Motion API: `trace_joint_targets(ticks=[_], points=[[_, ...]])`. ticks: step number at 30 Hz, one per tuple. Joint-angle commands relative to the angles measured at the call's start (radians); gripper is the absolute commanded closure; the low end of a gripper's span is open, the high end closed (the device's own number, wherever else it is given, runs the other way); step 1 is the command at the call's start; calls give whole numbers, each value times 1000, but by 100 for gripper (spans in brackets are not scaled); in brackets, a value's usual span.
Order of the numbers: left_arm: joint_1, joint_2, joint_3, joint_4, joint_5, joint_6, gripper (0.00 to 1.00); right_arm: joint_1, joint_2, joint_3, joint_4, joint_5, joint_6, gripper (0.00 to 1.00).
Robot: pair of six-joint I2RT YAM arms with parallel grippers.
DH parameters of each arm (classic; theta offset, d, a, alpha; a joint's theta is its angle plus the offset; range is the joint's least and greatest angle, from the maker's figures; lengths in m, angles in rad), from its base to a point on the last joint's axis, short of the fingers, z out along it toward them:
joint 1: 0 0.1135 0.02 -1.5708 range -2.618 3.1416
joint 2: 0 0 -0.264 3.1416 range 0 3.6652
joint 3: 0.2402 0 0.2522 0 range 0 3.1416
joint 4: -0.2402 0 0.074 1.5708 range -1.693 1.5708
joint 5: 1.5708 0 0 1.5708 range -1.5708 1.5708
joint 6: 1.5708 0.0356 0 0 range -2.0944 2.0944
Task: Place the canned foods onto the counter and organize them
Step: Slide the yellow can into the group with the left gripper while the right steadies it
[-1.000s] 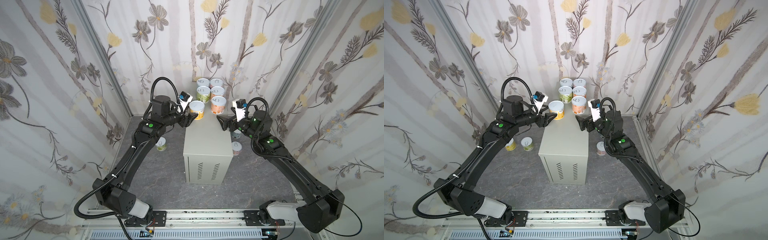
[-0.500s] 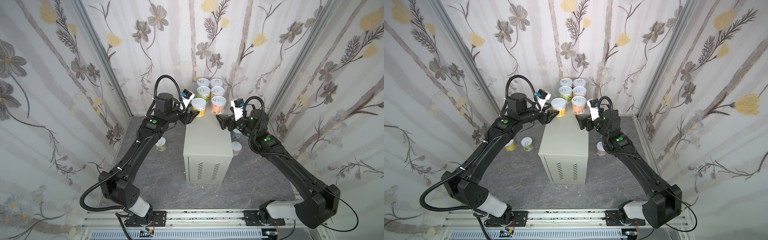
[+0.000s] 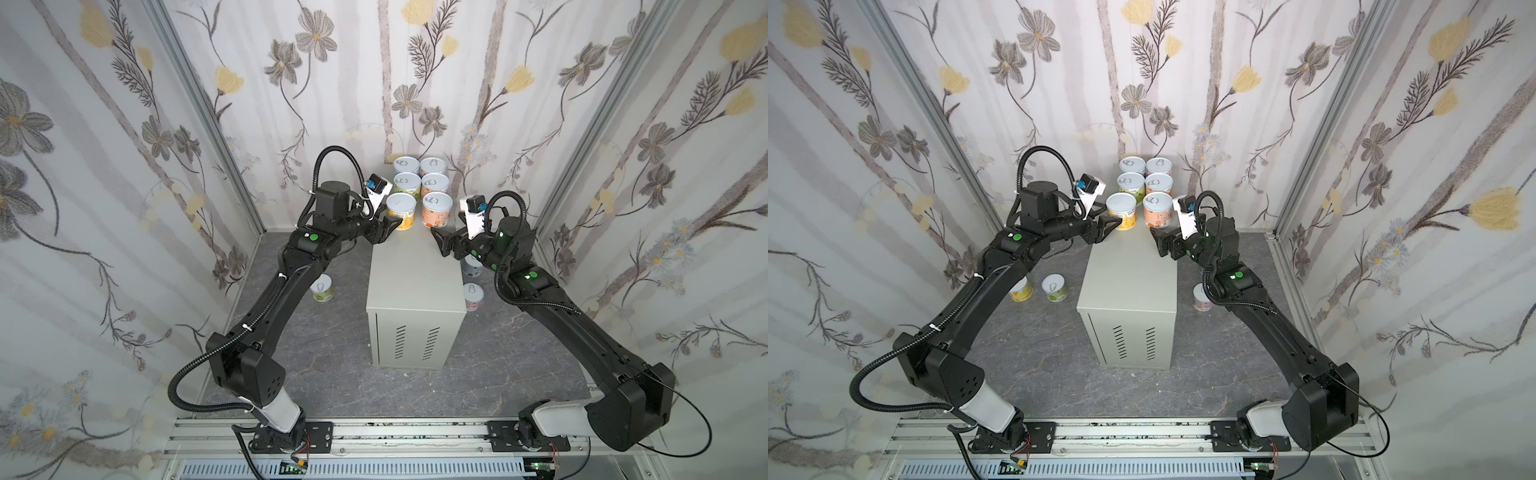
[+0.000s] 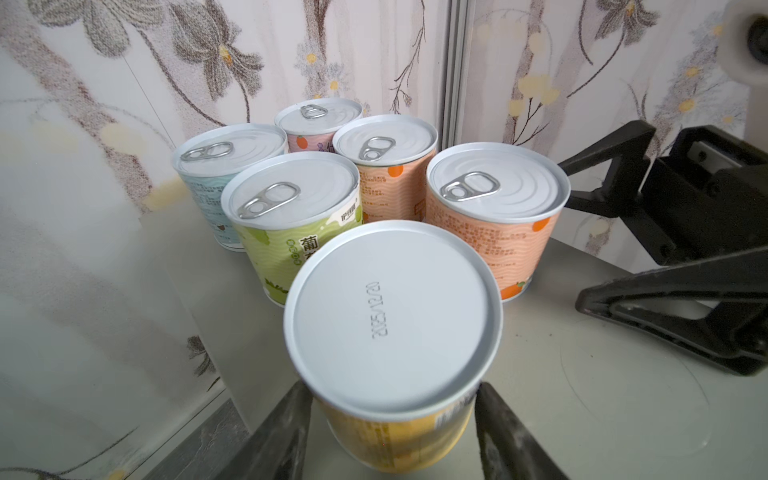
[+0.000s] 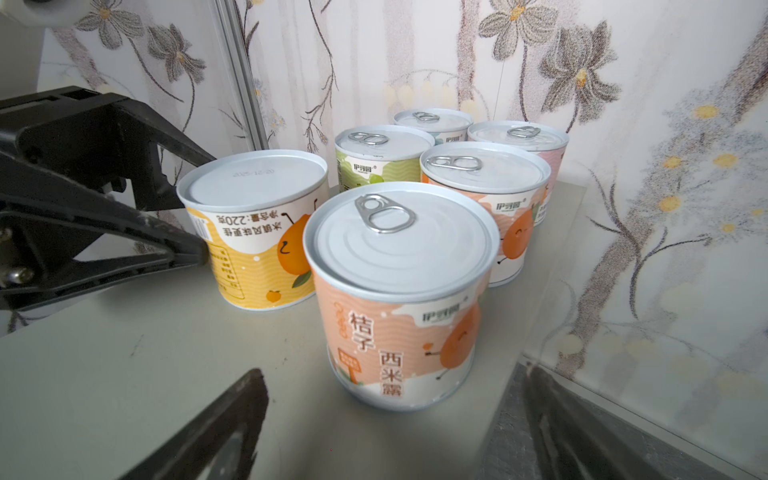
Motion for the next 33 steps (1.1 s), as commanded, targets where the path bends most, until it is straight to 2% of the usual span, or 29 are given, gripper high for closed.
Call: trace_joint_targets(ticks=[1, 18, 33], points=[[-1, 10, 19, 14, 16, 0, 38, 0, 6, 11, 30, -9, -16, 5], [-13, 54, 78, -34, 47, 2, 39, -8, 7, 3, 57, -10, -18, 7], [-21, 65, 95, -72, 15, 8, 37, -10, 10, -3, 60, -11, -18, 8]])
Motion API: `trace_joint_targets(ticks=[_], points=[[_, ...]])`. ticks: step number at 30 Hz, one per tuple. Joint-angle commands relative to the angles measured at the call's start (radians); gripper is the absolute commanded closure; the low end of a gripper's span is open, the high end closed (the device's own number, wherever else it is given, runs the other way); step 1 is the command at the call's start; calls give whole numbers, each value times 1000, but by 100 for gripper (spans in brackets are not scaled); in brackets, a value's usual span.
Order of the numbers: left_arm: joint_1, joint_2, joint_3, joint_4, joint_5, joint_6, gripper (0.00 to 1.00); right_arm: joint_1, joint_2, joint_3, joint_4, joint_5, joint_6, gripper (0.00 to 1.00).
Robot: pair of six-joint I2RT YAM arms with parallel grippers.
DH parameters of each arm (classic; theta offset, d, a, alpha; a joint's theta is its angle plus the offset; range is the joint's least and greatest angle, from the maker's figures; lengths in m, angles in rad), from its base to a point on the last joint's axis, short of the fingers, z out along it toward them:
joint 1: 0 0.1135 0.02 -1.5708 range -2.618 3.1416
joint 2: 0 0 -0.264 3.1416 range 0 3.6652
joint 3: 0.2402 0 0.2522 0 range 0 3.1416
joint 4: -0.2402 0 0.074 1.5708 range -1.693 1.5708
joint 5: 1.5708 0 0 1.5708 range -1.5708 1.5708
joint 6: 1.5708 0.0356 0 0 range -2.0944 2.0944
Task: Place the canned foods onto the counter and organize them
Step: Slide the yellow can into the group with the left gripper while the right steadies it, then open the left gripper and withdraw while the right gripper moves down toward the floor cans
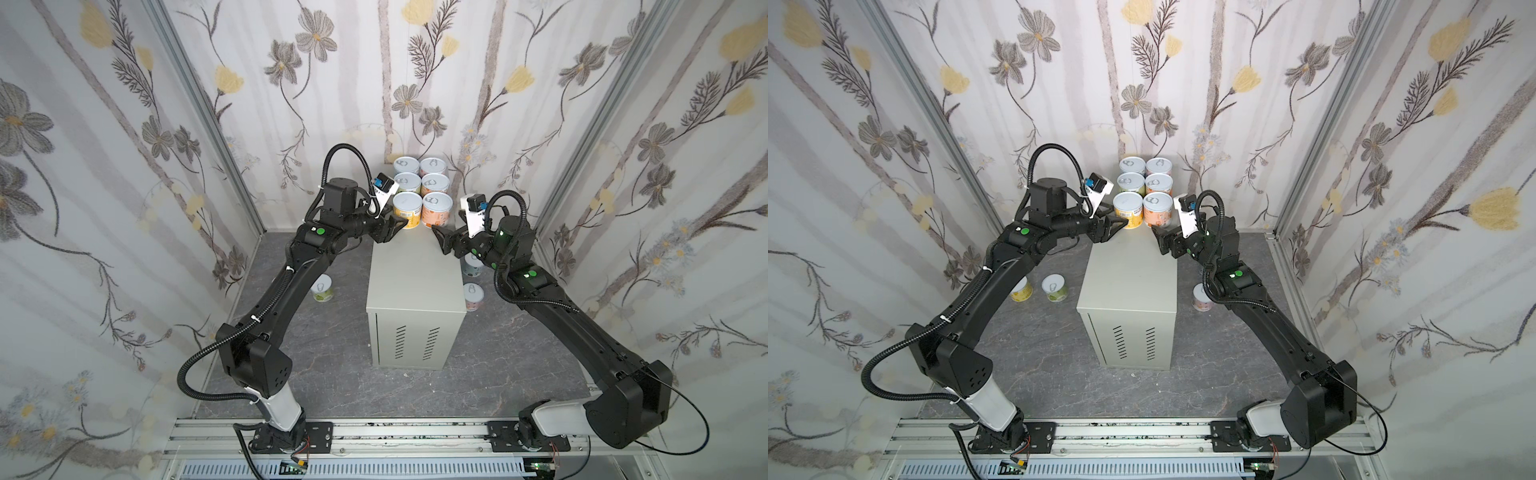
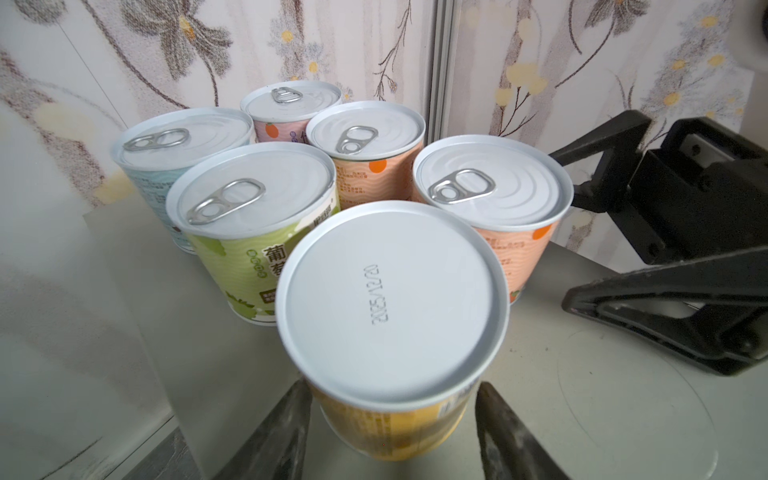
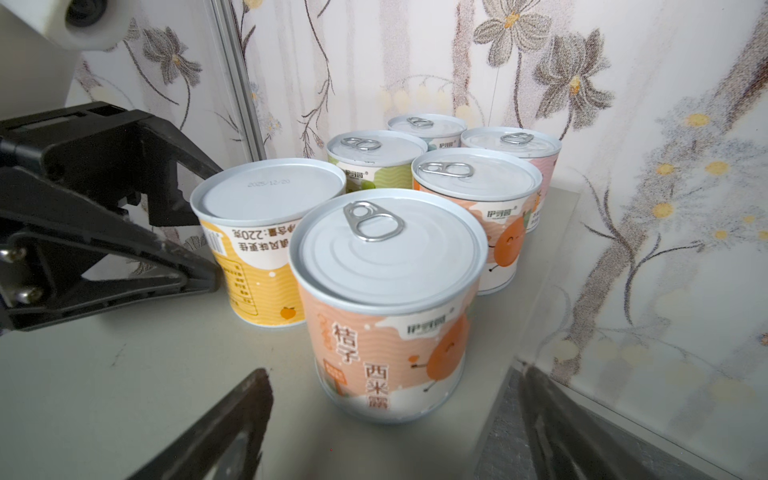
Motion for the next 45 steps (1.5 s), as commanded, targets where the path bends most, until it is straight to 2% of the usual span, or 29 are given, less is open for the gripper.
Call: trace_joint_targets(ticks=[1, 7, 10, 14, 20, 29, 33, 40, 45], points=[[0, -2, 9, -5, -12, 12, 36, 0, -2, -5, 35, -8, -11, 8], [0, -7, 8, -10, -17, 12, 33, -1, -6, -6, 31, -9, -10, 7], [0, -16, 6, -13, -38, 12, 26, -1, -17, -8, 26, -8, -13, 7], [1, -46, -17, -8, -64, 25, 12, -9, -49, -18, 19, -3, -12, 6], [5, -127, -120, 80, -79, 25, 4, -26, -117, -43, -7, 22, 12, 3], [26, -242, -225, 145, -103, 21, 0, -53, -315, -198, -23, 182, 83, 0], [44, -318, -302, 182, -130, 18, 0, -100, -394, -284, -75, 274, 158, 0], [71, -423, -427, 235, -169, 2, 0, -176, -497, -488, -113, 321, 328, 0], [128, -469, -504, 272, -132, -64, 0, -202, -474, -596, -114, 301, 439, 0]])
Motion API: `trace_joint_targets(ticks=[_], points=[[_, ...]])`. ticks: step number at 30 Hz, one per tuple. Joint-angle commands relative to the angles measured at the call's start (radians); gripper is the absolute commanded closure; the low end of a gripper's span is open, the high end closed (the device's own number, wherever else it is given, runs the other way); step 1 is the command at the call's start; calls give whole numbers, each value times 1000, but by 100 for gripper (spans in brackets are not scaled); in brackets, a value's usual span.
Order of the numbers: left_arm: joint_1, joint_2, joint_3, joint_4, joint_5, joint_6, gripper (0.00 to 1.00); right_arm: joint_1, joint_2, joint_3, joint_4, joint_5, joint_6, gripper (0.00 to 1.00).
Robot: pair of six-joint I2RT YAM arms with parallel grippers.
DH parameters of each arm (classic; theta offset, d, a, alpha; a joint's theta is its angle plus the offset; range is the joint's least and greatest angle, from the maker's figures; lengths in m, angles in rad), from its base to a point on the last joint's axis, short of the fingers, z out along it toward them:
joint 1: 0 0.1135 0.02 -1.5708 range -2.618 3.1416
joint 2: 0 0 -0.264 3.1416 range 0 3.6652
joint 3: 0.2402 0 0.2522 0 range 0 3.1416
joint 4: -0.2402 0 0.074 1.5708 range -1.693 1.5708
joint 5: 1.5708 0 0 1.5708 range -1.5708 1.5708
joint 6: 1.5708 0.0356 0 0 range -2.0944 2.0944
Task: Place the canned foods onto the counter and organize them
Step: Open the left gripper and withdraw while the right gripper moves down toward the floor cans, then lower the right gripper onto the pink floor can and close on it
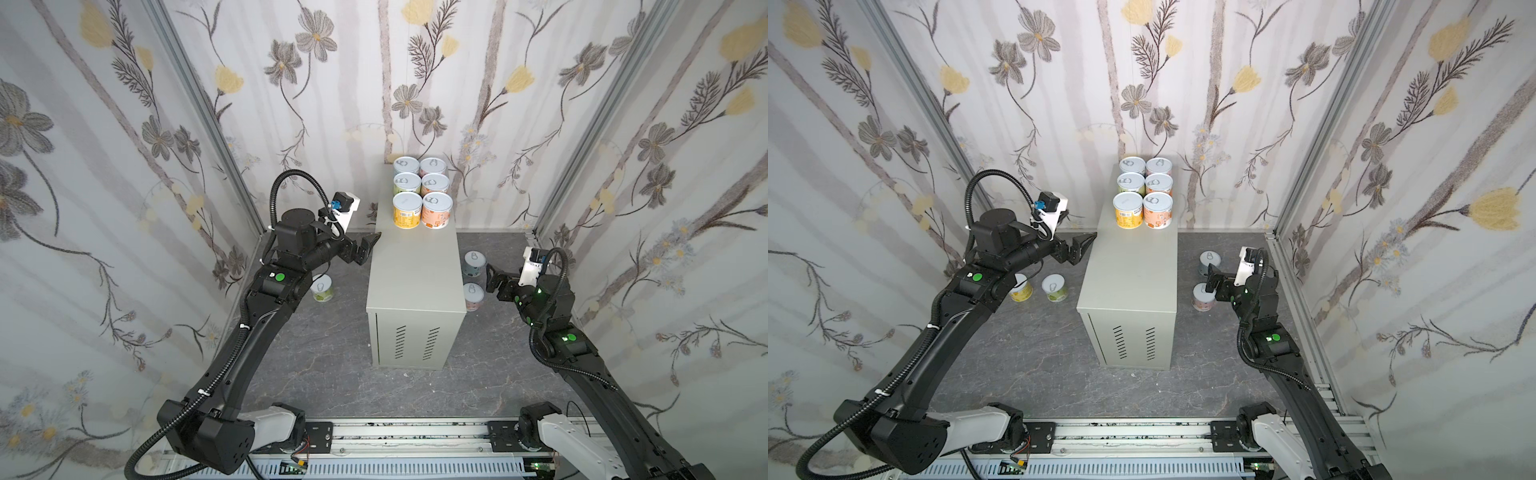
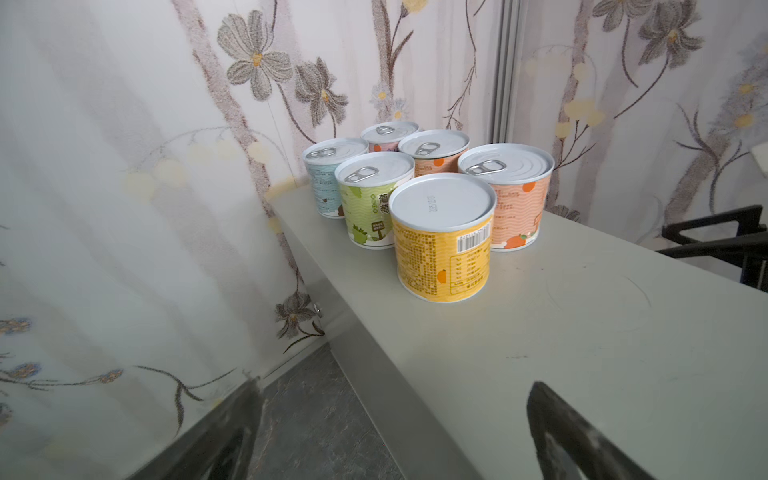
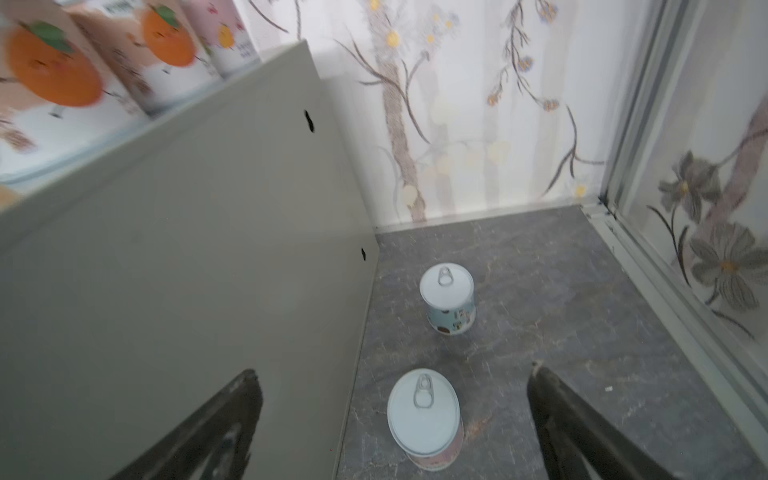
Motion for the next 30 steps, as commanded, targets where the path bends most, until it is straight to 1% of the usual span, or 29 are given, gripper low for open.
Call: trace_joint_targets(ticks=[1, 6, 10, 12, 18, 22, 26, 30], points=[[26, -33, -47, 72, 16, -47, 0, -9, 34, -37, 10, -7, 113, 0], [49, -43, -111, 98, 27, -58, 0, -20, 171, -46, 35, -84, 131, 0], [70, -46, -133, 105, 26, -63, 0, -31, 287, -42, 112, -172, 116, 0], [79, -48, -144, 108, 28, -66, 0, -38, 347, -25, 139, -199, 113, 0], [105, -57, -167, 112, 28, -69, 0, -54, 546, 100, 123, -223, 78, 0], [125, -57, -176, 110, 25, -73, 0, -54, 656, 154, 122, -234, 57, 0], [140, -55, -181, 109, 23, -73, 0, -52, 729, 178, 113, -232, 47, 0], [148, -41, -182, 109, 26, -73, 0, -48, 758, 183, 98, -229, 38, 0]])
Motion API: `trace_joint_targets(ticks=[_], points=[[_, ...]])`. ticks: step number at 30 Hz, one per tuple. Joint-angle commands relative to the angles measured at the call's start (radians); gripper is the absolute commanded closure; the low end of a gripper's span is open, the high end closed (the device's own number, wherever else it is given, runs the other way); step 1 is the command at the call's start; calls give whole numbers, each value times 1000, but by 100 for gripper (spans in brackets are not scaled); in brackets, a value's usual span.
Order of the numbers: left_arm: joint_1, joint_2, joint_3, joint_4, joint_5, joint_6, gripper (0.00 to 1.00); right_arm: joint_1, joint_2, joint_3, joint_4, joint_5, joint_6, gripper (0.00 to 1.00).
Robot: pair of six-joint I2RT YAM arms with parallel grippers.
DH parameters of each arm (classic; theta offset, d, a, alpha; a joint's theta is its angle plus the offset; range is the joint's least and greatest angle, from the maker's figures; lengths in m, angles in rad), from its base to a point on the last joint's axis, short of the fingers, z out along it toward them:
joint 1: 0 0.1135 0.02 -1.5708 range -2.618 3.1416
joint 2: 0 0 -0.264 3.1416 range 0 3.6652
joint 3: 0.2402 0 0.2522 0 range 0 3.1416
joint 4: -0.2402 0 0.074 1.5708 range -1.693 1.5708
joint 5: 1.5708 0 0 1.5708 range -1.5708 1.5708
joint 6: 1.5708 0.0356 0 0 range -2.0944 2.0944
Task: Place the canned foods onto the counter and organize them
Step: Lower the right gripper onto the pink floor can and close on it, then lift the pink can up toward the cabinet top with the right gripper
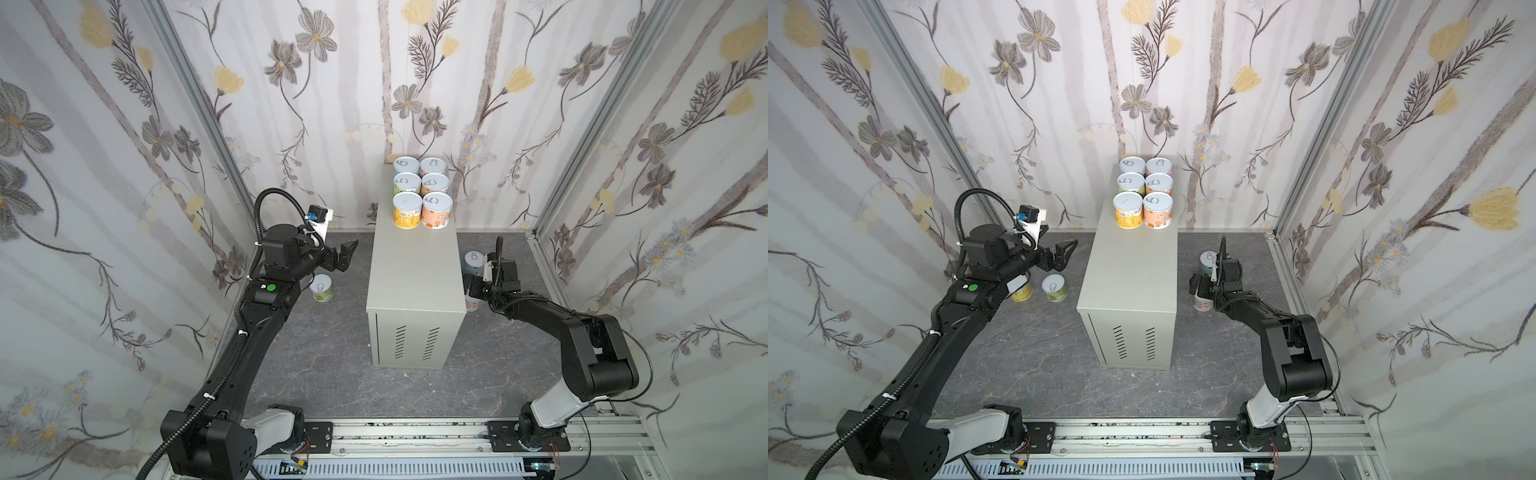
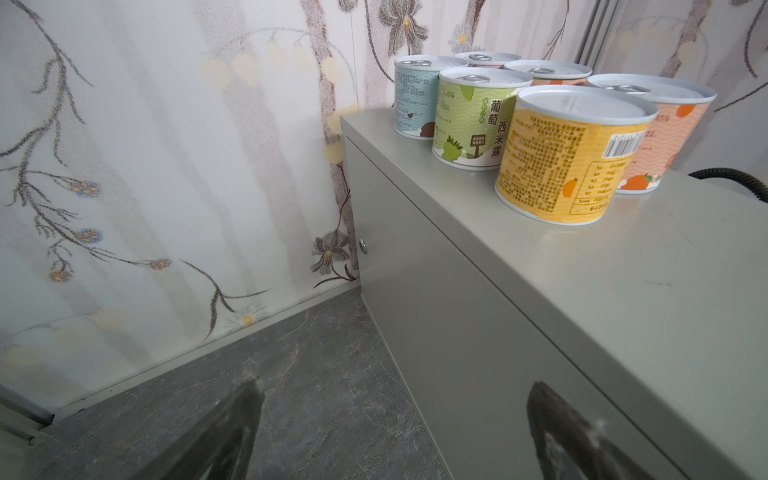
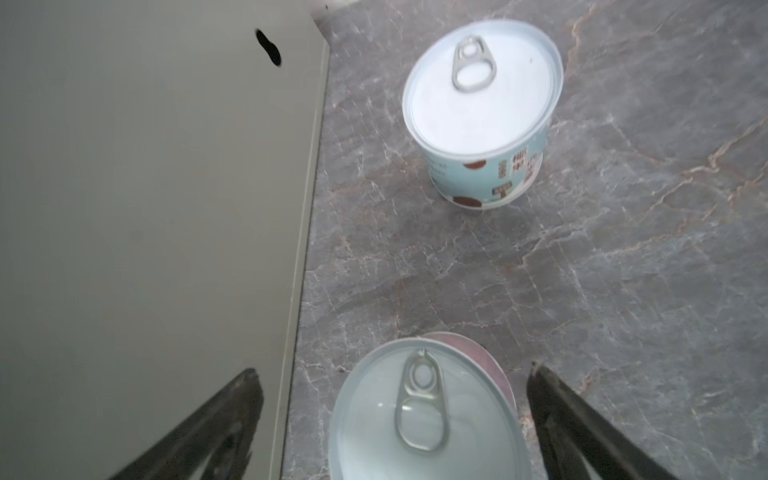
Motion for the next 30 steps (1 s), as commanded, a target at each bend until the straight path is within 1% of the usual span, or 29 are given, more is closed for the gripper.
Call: trace_joint_targets(ticks=[1, 4, 8, 17, 22, 27, 30], points=[[6, 12, -3, 42, 9, 0, 0, 8, 18, 11, -4, -5, -19, 0], [8, 25, 0, 52, 21, -12, 0, 18, 32, 13, -29, 14, -25, 0], [16, 29, 1, 99, 73, -60, 0, 27, 40, 1, -32, 35, -33, 3], [17, 36, 0, 94, 79, -65, 0, 55, 70, 17, -68, 87, -67, 12], [17, 26, 0, 84, 70, -58, 0, 65, 82, 30, -92, 108, -84, 21], [17, 15, -4, 79, 58, -48, 0, 66, 68, 40, -140, 121, -103, 37], [17, 11, -4, 73, 49, -40, 0, 64, 26, 50, -196, 141, -112, 43]])
